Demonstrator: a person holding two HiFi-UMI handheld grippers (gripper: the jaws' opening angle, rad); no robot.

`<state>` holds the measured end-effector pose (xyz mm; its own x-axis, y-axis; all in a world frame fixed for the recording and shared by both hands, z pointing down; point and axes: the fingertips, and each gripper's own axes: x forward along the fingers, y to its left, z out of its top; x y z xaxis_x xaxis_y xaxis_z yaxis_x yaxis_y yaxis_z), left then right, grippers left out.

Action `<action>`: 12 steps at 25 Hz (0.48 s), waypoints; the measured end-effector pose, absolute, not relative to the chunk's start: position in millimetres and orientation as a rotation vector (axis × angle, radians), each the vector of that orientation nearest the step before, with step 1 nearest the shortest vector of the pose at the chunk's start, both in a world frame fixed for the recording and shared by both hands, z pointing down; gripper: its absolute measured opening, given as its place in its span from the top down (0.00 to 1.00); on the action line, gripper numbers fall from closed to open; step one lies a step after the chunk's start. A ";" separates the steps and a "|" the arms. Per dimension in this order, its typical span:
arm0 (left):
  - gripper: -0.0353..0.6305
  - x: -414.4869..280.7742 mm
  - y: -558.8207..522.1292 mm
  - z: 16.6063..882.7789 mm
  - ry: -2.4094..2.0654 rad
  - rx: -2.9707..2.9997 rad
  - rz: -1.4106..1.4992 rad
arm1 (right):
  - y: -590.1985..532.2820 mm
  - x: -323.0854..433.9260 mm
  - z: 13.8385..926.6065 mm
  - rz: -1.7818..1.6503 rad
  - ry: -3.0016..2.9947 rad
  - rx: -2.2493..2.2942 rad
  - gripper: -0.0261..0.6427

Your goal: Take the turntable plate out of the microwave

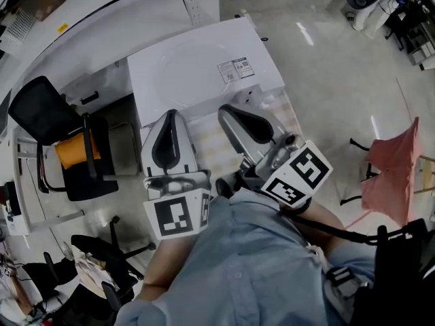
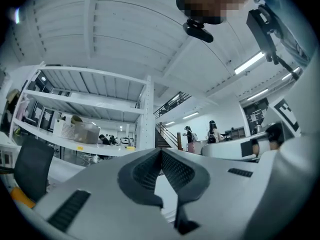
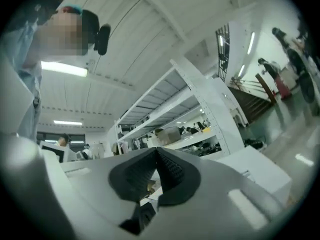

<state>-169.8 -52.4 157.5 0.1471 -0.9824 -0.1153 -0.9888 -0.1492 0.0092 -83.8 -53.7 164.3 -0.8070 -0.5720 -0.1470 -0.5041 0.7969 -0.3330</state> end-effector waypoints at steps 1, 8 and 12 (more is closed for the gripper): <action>0.94 -170.0 -56.4 156.3 2.002 -2.317 0.136 | -62.2 -88.3 163.2 -0.338 2.771 -0.871 0.96; 0.94 -170.3 -60.3 149.0 2.012 -2.271 0.086 | -71.4 -104.8 152.9 -0.071 2.832 -1.012 0.96; 0.94 -169.3 -54.4 144.7 2.003 -2.270 0.094 | -64.9 -106.5 149.6 -0.045 2.846 -1.020 0.96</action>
<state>-169.3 -54.4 144.7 0.1262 -0.9846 -0.1210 -0.9916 -0.1218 -0.0433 -106.5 -64.9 149.6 -0.7664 -0.6344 -0.1013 -0.6309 0.7729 -0.0675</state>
